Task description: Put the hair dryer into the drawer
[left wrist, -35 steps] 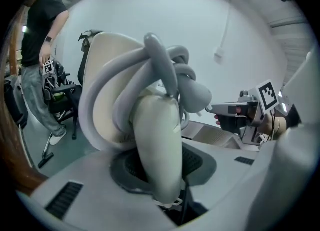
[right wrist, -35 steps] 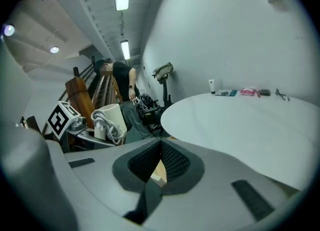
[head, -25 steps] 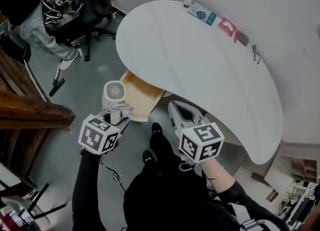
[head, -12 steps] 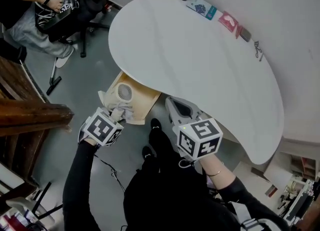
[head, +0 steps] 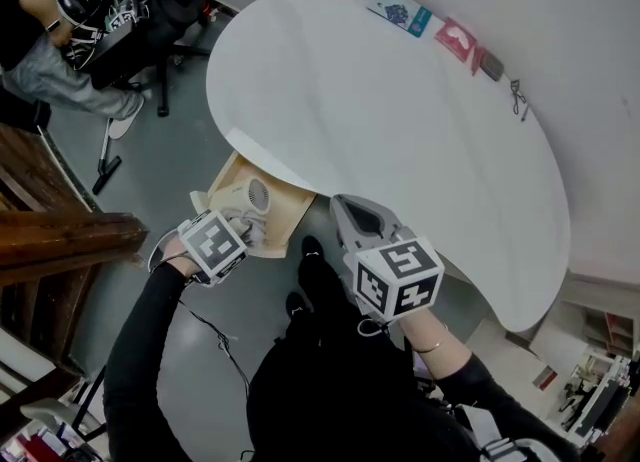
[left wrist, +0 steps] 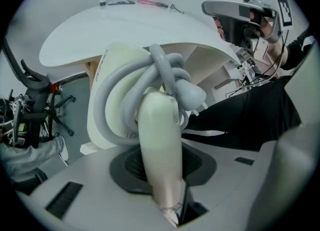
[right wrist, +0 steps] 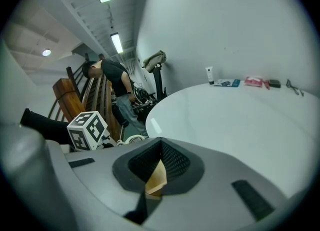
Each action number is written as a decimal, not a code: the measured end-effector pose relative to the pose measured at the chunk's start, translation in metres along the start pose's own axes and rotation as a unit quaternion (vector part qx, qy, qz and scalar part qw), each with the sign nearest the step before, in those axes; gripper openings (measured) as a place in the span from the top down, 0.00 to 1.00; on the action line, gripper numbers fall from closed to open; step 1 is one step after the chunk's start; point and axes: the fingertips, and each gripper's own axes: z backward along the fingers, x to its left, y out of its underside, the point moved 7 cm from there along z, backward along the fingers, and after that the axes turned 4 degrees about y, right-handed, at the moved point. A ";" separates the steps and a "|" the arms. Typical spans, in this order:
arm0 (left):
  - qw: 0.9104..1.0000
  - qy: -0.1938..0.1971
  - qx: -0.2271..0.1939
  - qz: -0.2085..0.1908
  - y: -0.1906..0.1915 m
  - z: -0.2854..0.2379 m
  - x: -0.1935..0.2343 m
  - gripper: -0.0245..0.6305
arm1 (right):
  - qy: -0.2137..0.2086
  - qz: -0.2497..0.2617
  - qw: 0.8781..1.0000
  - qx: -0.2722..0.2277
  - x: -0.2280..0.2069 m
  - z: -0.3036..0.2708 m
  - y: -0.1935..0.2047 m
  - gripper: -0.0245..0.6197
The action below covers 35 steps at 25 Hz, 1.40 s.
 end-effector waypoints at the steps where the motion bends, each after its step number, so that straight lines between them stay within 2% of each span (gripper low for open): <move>1: 1.000 0.004 0.006 -0.002 -0.002 -0.004 0.002 0.77 | -0.001 0.000 1.000 0.001 -0.001 -0.002 0.000 0.96; 4: 1.000 0.011 0.023 -0.010 -0.007 -0.016 0.009 0.77 | -0.005 0.001 1.000 0.005 -0.003 -0.005 0.000 0.96; 9: 0.996 0.033 0.077 -0.021 -0.015 -0.027 0.014 0.77 | -0.011 0.000 1.000 0.012 -0.006 -0.011 -0.001 0.96; 15: 0.994 0.036 0.101 -0.028 -0.024 -0.042 0.027 0.77 | -0.014 0.003 1.000 0.022 -0.007 -0.020 -0.001 0.96; 26: 0.995 0.037 0.092 -0.018 -0.040 -0.068 0.041 0.77 | -0.016 0.016 0.999 0.043 -0.008 -0.036 -0.002 0.96; 35: 0.997 0.011 0.076 -0.019 -0.058 -0.088 0.052 0.77 | -0.011 0.015 0.998 0.053 -0.013 -0.043 -0.003 0.96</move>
